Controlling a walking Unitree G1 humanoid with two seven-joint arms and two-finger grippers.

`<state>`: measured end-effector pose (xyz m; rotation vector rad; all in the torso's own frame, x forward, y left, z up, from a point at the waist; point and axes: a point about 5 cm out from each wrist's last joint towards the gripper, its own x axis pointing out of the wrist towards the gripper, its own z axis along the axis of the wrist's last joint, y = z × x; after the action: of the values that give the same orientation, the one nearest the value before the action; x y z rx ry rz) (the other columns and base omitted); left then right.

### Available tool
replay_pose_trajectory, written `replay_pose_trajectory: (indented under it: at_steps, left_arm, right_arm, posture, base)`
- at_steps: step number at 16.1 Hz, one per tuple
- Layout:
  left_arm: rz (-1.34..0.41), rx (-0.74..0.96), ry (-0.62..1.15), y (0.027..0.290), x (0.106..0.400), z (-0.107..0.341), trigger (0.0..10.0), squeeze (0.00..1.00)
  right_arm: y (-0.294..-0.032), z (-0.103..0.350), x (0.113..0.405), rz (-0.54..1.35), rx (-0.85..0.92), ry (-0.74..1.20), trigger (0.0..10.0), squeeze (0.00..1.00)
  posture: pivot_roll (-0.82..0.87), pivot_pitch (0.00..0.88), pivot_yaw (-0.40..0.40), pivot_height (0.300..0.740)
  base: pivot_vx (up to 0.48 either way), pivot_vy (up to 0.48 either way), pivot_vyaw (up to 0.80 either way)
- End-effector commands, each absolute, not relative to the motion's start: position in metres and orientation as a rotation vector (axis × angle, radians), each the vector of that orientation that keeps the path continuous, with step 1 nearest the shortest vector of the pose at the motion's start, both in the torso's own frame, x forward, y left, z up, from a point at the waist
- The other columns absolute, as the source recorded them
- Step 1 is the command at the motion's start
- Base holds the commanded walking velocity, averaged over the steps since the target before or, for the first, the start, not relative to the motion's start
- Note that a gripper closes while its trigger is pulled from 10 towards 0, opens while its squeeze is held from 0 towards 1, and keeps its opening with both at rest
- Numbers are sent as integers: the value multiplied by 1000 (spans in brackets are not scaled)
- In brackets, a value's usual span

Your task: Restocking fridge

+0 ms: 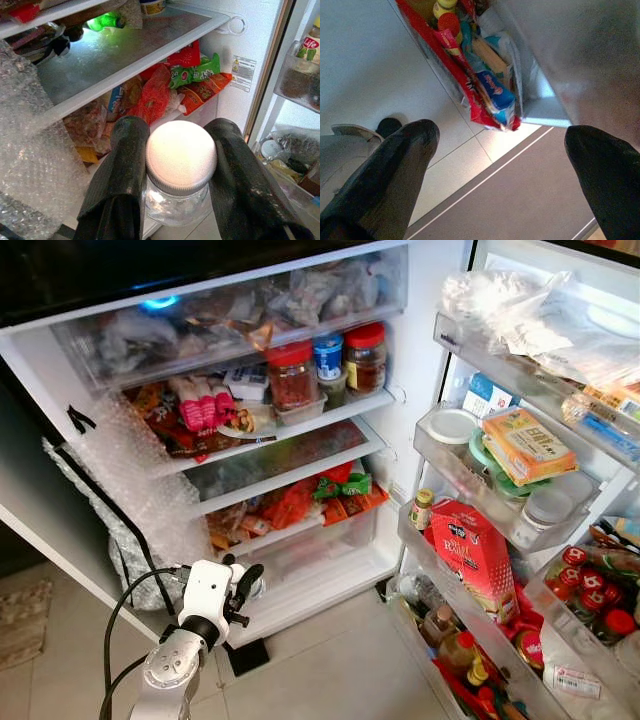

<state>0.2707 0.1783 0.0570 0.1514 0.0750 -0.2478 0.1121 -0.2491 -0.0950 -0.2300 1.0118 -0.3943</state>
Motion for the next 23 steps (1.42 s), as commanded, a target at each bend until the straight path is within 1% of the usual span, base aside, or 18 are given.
replay_pose_trajectory:
  at_steps: [1, 8, 15, 23]
  left_arm:
    - [-259, 158, 52, 180, 273, 64, 10000, 0]
    - [-246, 145, 45, 177, 274, 67, 10000, 0]
    - [-222, 134, 60, 178, 274, 66, 10000, 0]
    - [-207, 124, 60, 178, 273, 66, 10000, 0]
  right_arm:
    - [-251, -93, 116, -403, -245, 990, 10000, 0]
    - [-249, -91, 122, -400, -287, 960, 10000, 0]
    - [-237, -95, 123, -340, -249, 990, 10000, 0]
    - [-235, -97, 118, -324, -219, 1013, 10000, 0]
  posture:
    - [27, 37, 69, 740]
    - [28, 73, 53, 740]
    - [41, 84, 50, 740]
    - [45, 84, 50, 740]
  base:
    - [0, 0, 0]
    - [0, 0, 0]
    - [0, 0, 0]
    - [0, 0, 0]
